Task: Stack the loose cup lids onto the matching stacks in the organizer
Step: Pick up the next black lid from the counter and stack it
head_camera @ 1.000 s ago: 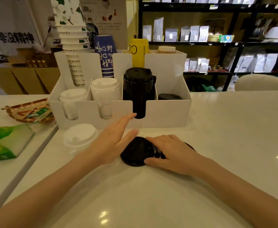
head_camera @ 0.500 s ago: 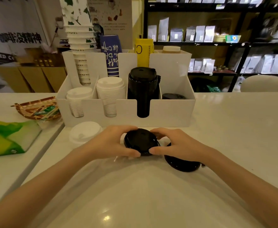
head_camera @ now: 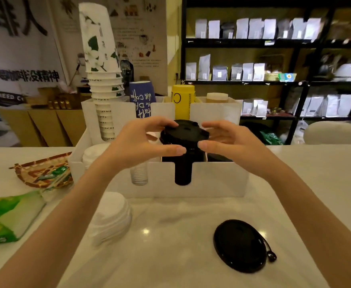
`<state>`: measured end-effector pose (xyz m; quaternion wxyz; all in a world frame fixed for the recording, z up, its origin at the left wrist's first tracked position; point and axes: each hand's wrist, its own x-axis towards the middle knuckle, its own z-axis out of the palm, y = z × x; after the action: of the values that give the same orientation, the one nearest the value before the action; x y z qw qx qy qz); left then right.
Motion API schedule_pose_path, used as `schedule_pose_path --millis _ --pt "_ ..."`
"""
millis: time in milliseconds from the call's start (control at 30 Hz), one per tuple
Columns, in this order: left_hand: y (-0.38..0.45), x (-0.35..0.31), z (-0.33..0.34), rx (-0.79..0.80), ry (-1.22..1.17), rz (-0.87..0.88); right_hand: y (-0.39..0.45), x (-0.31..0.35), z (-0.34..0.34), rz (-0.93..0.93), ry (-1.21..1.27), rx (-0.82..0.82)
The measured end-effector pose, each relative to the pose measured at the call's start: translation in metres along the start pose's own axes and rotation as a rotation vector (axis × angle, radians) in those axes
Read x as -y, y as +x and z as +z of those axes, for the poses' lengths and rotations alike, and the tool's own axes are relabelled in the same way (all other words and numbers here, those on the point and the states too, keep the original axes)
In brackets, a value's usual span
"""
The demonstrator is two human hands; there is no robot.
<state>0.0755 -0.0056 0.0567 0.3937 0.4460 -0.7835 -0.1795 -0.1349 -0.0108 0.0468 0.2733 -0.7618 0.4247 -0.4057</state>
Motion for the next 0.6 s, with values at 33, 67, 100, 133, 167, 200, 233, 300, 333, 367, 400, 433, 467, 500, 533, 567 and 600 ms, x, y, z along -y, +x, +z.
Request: schedule_pose_path --millis 33,67,100,133,167,200,233,300,333,367,400,433,467,500,533,567,600 --pt "0.005 -0.001 0.000 -0.042 -0.011 0.008 0.004 0.001 0.000 -0.013 0.032 -0.039" --pt "0.011 -0.002 0.001 -0.091 -0.019 0.023 0.010 0.001 -0.001 -0.025 0.073 -0.089" --pt "0.017 -0.001 0.002 -0.136 -0.029 0.039 0.015 0.000 -0.002 -0.037 0.117 -0.143" --pt "0.023 0.000 0.004 -0.172 -0.036 0.049 0.021 -0.002 -0.002 -0.051 0.152 -0.190" --pt "0.028 0.001 0.007 -0.198 -0.043 0.053 0.025 -0.004 -0.002 -0.063 0.172 -0.226" --pt "0.032 0.004 0.009 -0.220 -0.051 0.050 0.029 -0.007 -0.001 -0.067 0.175 -0.257" --pt "0.037 0.008 0.012 -0.243 -0.061 0.042 0.033 -0.011 0.000 -0.063 0.168 -0.289" --pt "0.043 0.016 0.018 -0.289 -0.059 0.038 0.039 -0.019 0.004 -0.054 0.146 -0.342" --pt "0.045 0.019 0.022 -0.305 -0.046 0.044 0.041 -0.024 0.006 -0.051 0.133 -0.352" --pt "0.047 0.022 0.026 -0.318 -0.031 0.049 0.043 -0.028 0.009 -0.046 0.117 -0.354" --pt "0.049 0.026 0.029 -0.327 -0.014 0.045 0.046 -0.033 0.011 -0.036 0.100 -0.350" --pt "0.051 0.028 0.033 -0.334 0.006 0.034 0.048 -0.037 0.014 -0.025 0.085 -0.338" --pt "0.052 0.030 0.036 -0.338 0.030 0.019 0.050 -0.040 0.015 -0.015 0.075 -0.320" --pt "0.053 0.032 0.039 -0.339 0.056 0.008 0.051 -0.043 0.018 -0.010 0.064 -0.300" --pt "0.054 0.034 0.041 -0.333 0.080 -0.002 0.052 -0.046 0.020 -0.007 0.050 -0.283" --pt "0.054 0.035 0.043 -0.322 0.100 -0.013 0.052 -0.048 0.021 -0.002 0.040 -0.269" --pt "0.054 0.036 0.044 -0.309 0.115 -0.026 0.052 -0.050 0.022 0.003 0.037 -0.255"
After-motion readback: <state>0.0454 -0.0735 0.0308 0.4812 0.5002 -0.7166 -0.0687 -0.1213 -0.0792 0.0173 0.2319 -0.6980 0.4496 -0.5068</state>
